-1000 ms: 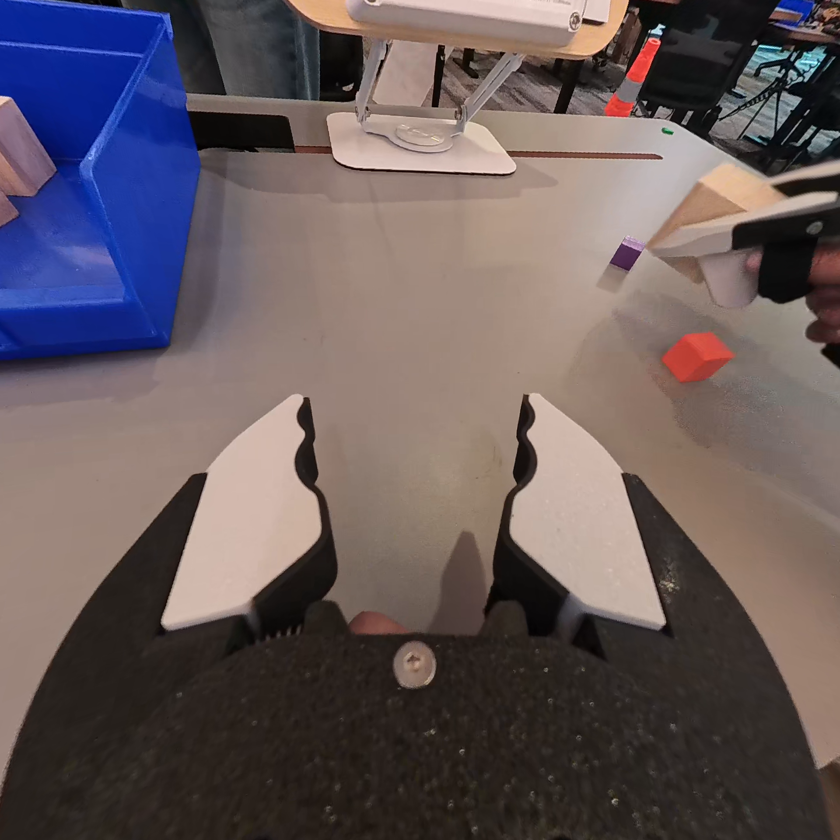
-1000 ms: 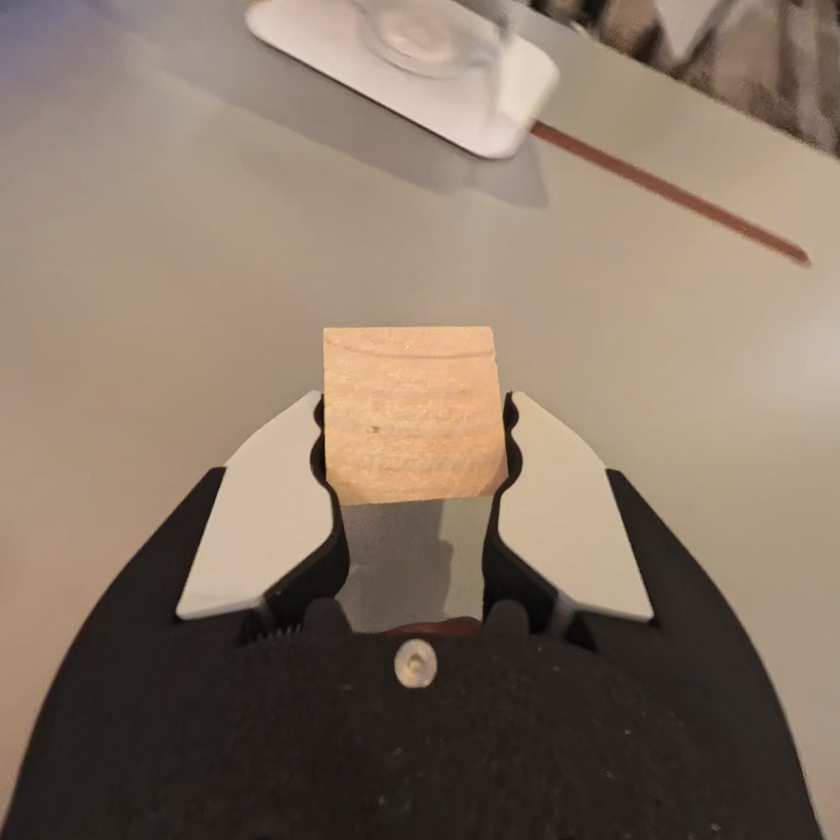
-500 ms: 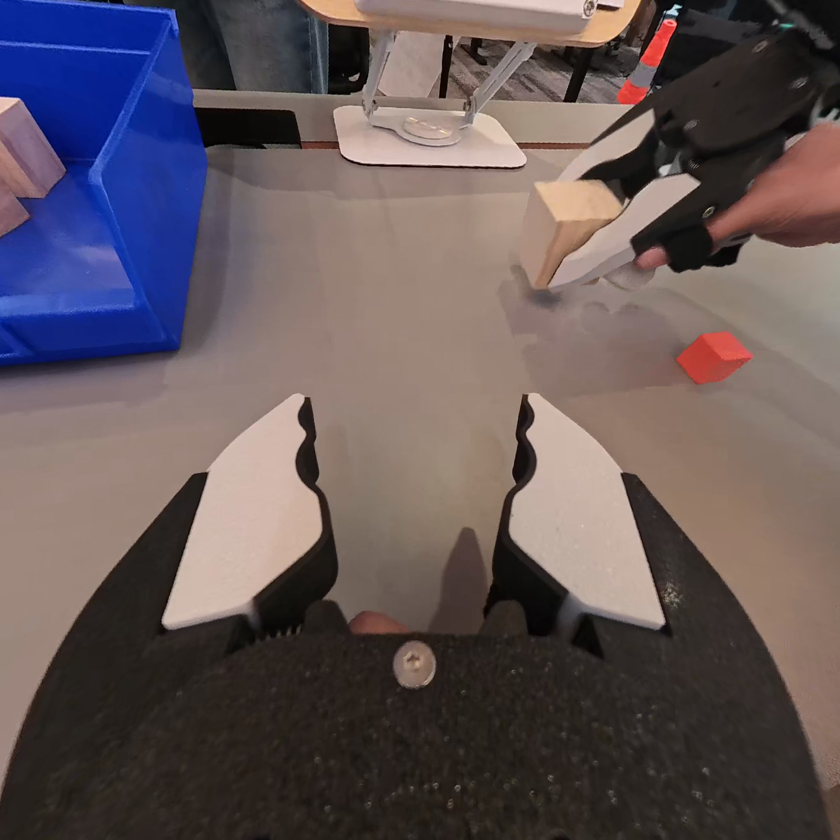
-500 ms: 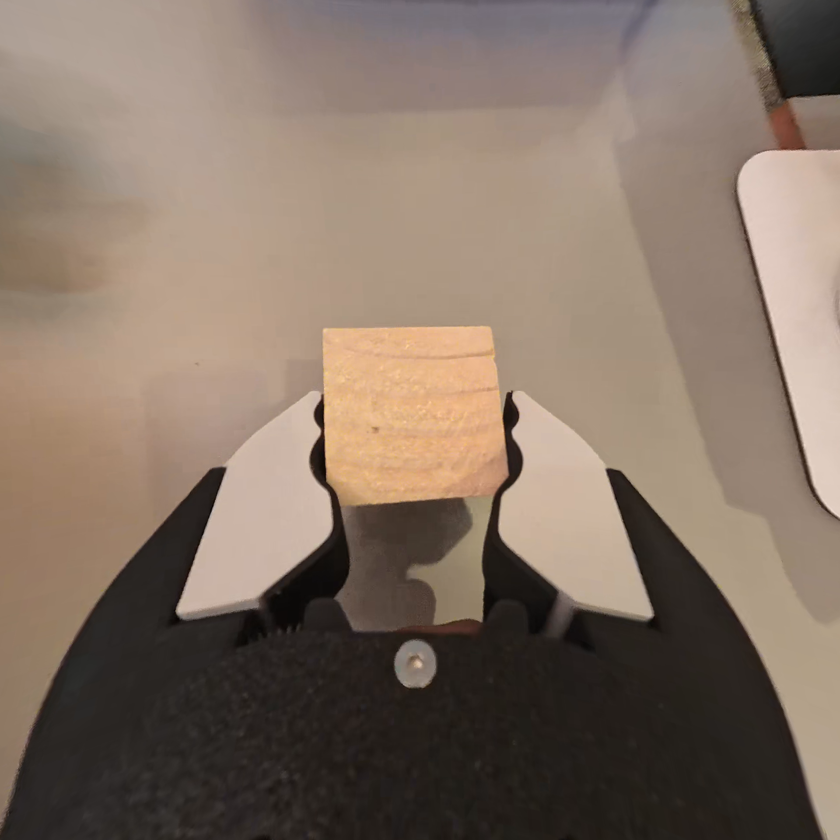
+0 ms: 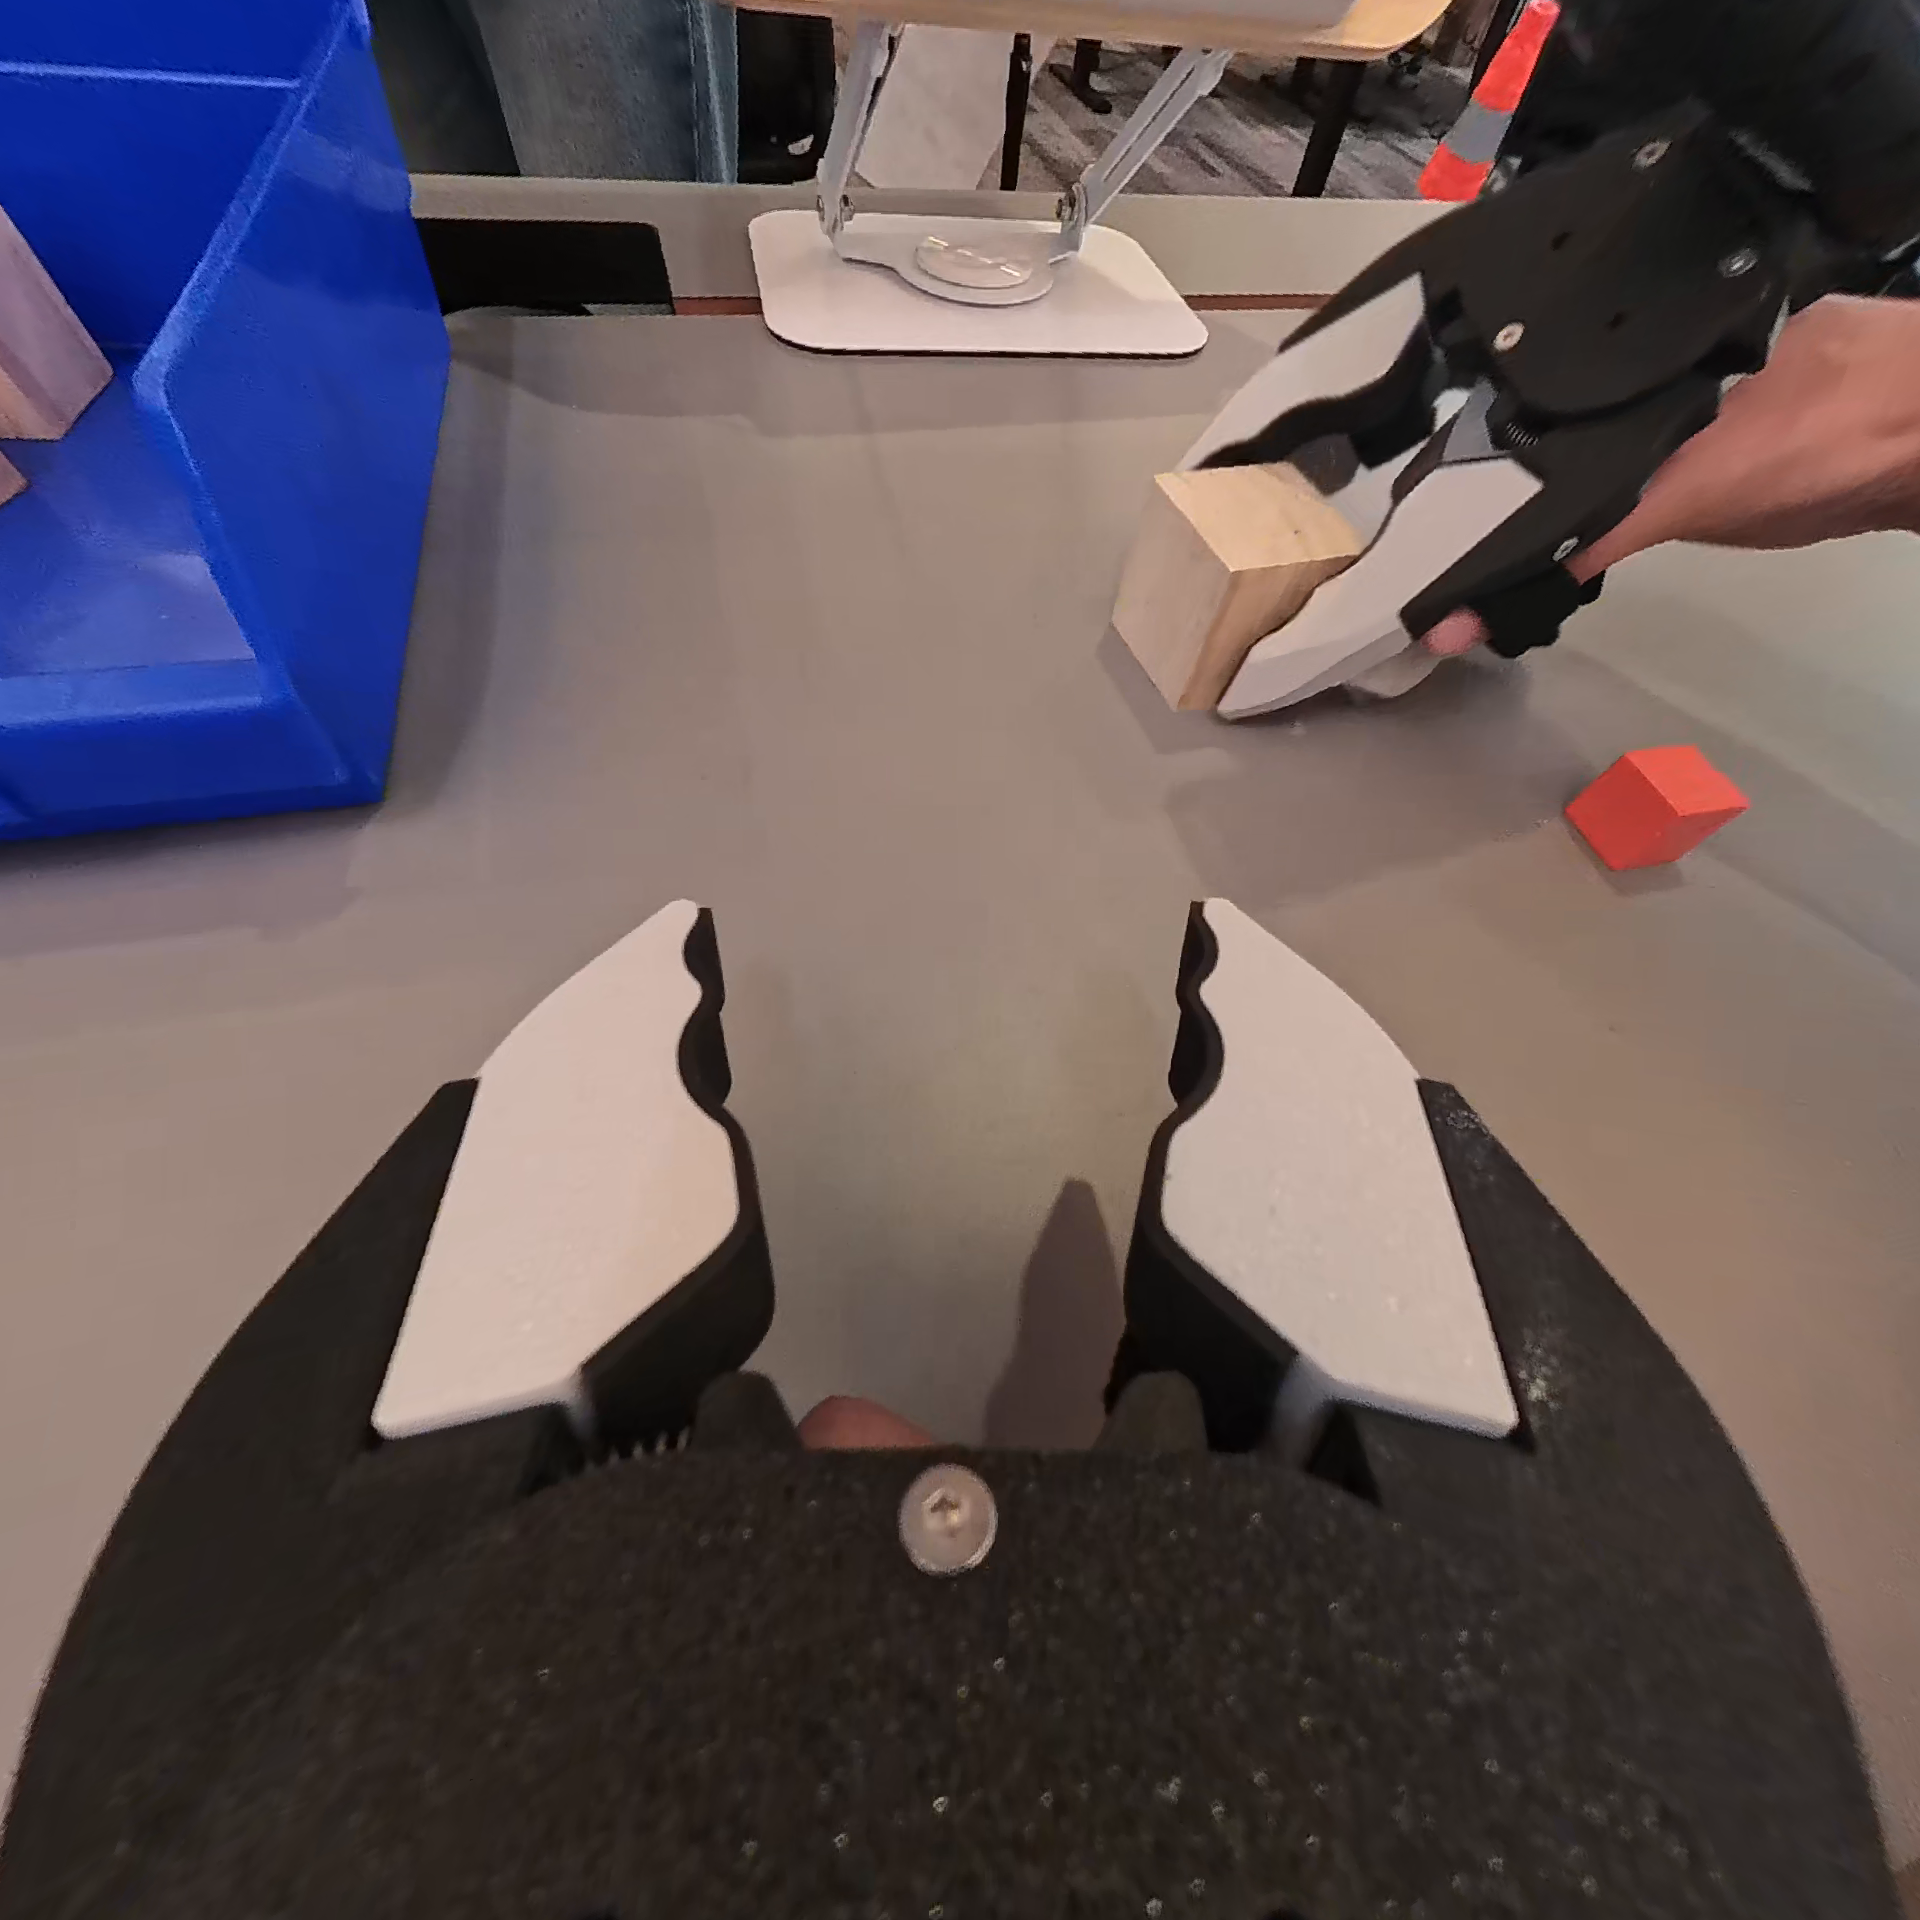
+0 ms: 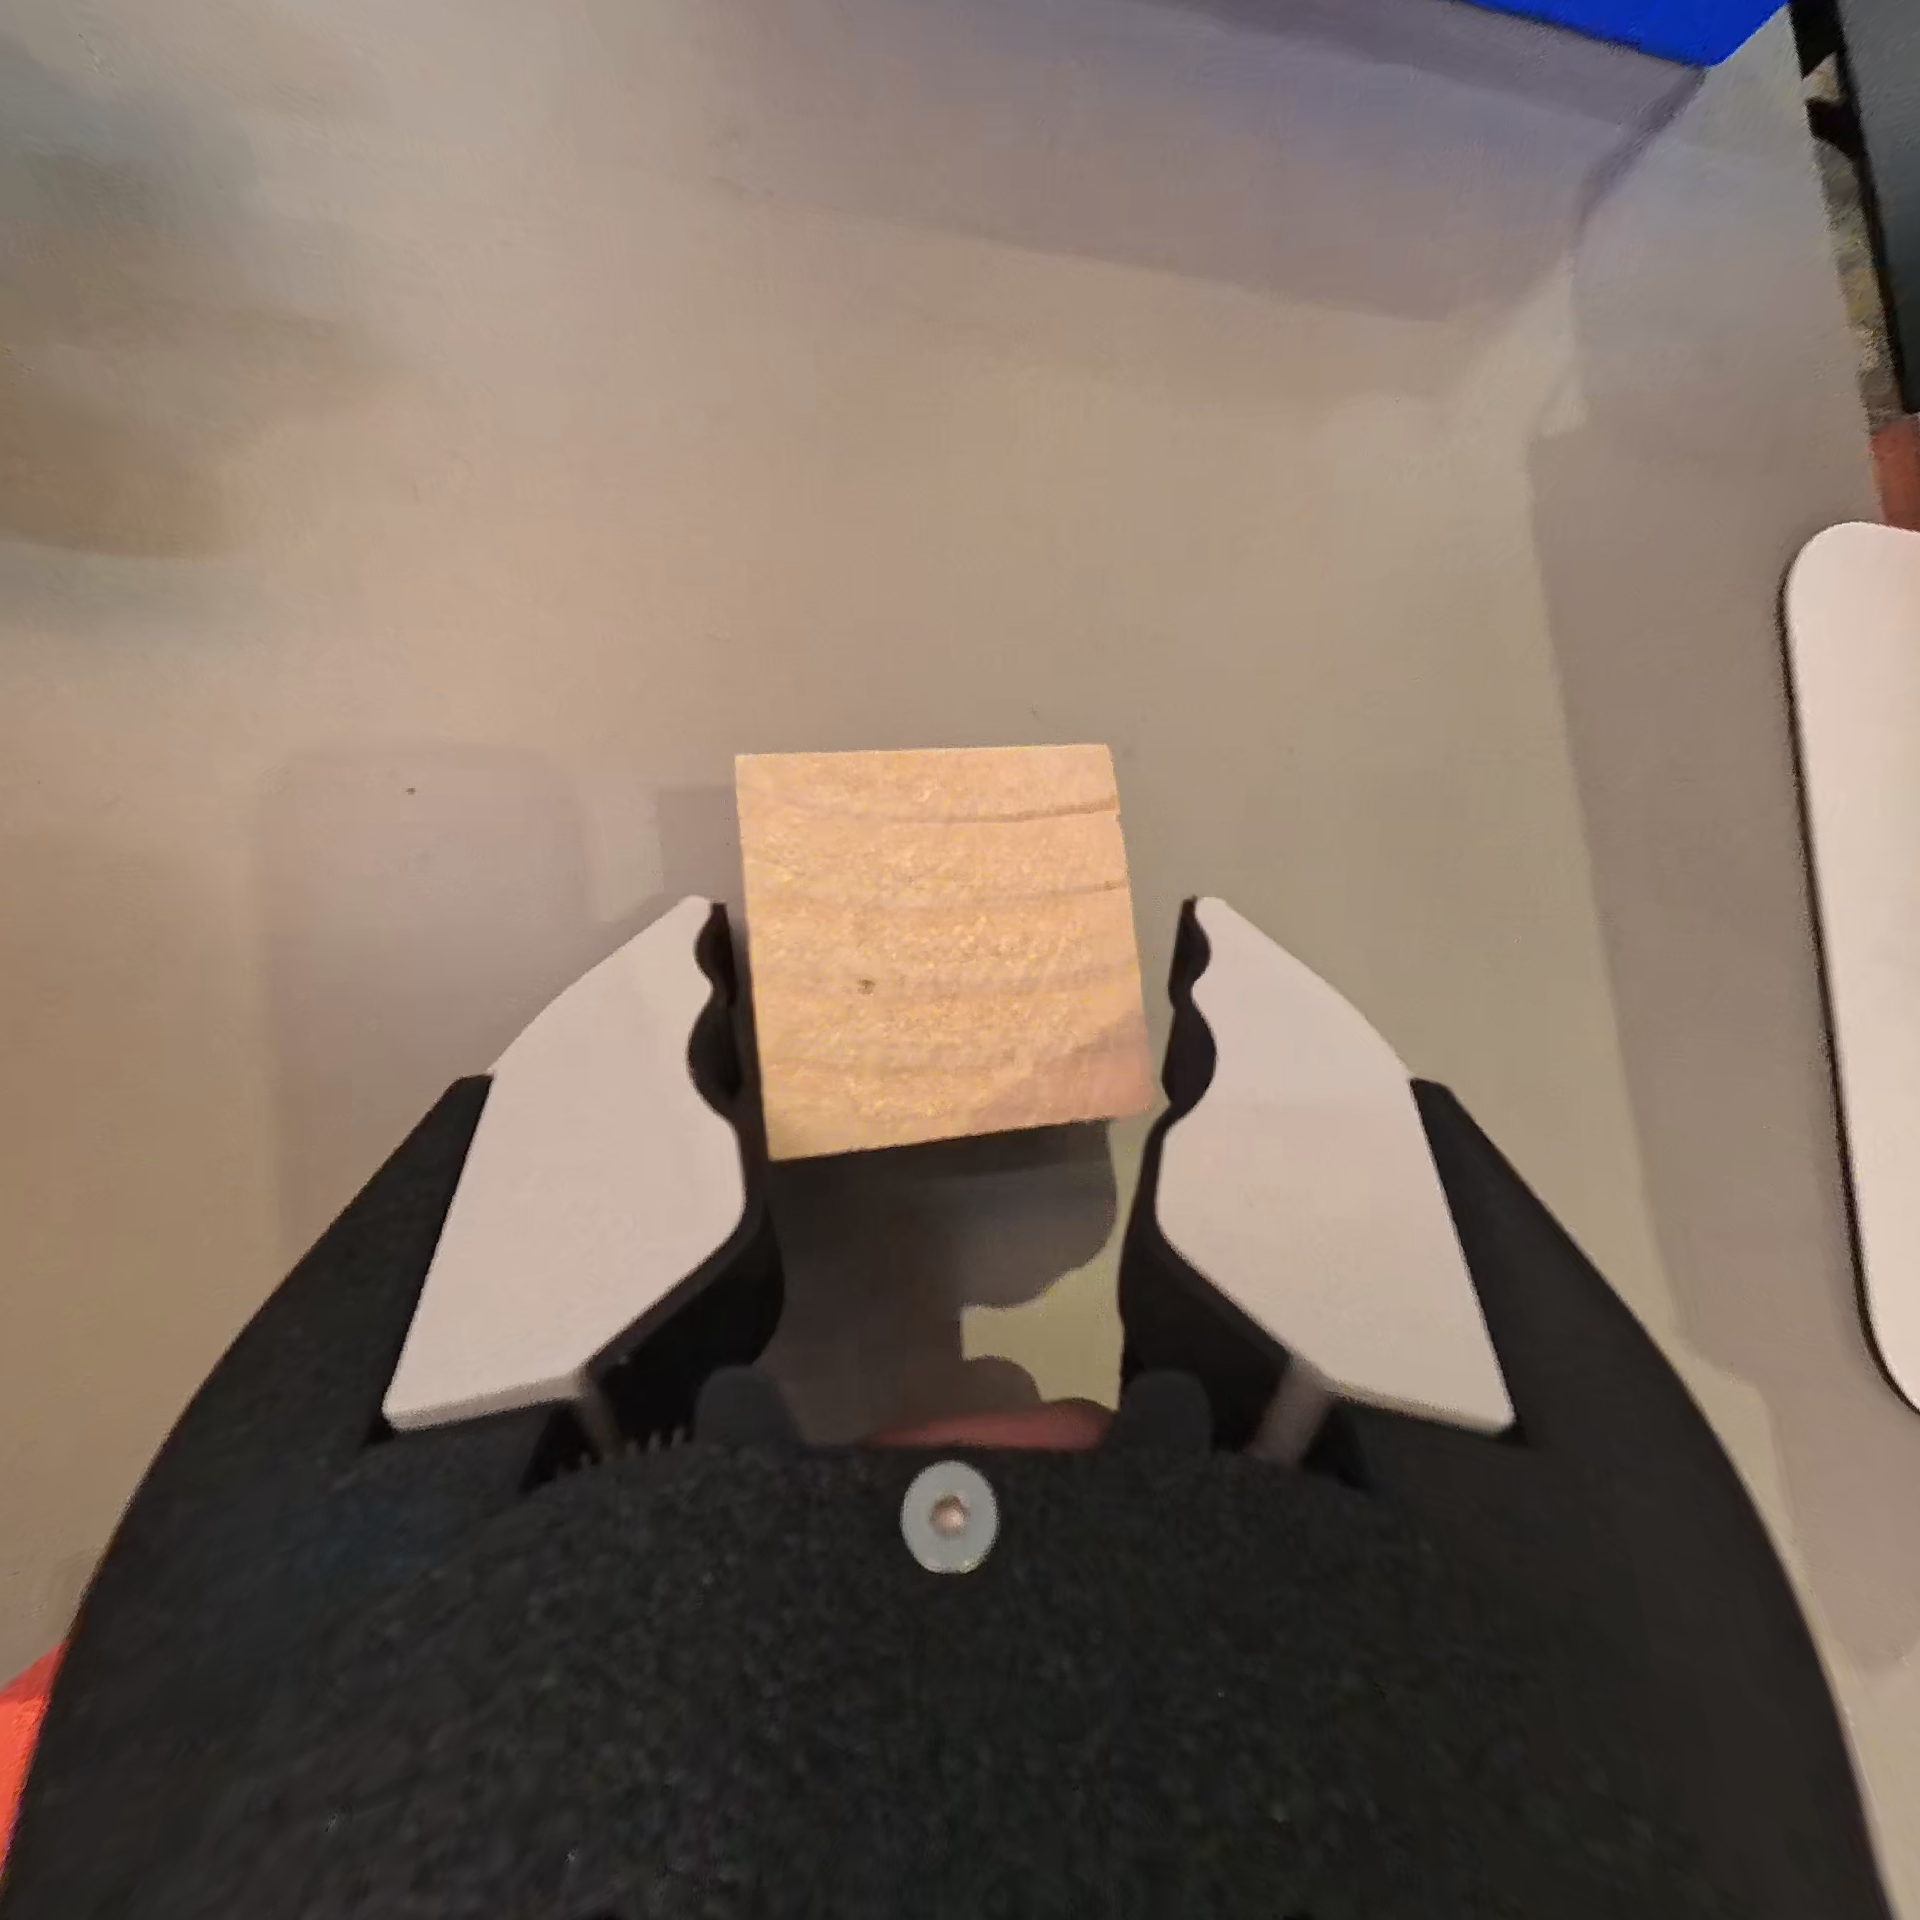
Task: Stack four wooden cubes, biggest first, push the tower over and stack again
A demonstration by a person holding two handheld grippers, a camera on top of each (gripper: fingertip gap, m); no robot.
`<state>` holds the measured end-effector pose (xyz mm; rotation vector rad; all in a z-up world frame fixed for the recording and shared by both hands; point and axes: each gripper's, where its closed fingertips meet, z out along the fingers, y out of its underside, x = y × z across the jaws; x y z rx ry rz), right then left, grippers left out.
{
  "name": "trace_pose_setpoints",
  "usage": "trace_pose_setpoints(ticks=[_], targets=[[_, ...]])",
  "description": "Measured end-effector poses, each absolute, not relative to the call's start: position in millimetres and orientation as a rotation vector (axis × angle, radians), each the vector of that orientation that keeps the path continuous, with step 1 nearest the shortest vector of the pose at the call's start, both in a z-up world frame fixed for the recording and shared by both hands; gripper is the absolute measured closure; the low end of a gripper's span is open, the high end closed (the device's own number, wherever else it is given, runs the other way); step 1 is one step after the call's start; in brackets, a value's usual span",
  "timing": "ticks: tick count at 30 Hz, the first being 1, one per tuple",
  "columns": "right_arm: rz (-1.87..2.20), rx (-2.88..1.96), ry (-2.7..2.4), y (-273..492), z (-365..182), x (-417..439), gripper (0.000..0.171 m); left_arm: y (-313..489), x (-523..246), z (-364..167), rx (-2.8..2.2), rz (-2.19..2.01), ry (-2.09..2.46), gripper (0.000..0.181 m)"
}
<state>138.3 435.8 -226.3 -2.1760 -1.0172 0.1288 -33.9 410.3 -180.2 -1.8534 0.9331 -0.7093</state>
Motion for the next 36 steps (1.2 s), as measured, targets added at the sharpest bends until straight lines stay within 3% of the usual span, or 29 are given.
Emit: trace_pose_setpoints(ticks=[6,11,22,36], targets=[[-0.067,-2.052,-0.660,415,-148,153,0.088,410,-34,-179,-1.848,-0.701,0.933,0.098],[-0.324,-1.981,-0.254,343,-114,168,0.094,410,-33,-174,-1.839,-0.698,0.925,0.098],[-0.367,-1.964,0.531,228,-180,166,0.084,418,-37,-156,-1.805,-0.675,0.854,0.098],[-0.386,-1.981,0.639,205,-191,171,0.082,402,-38,-169,-1.823,-0.667,0.910,0.100]])
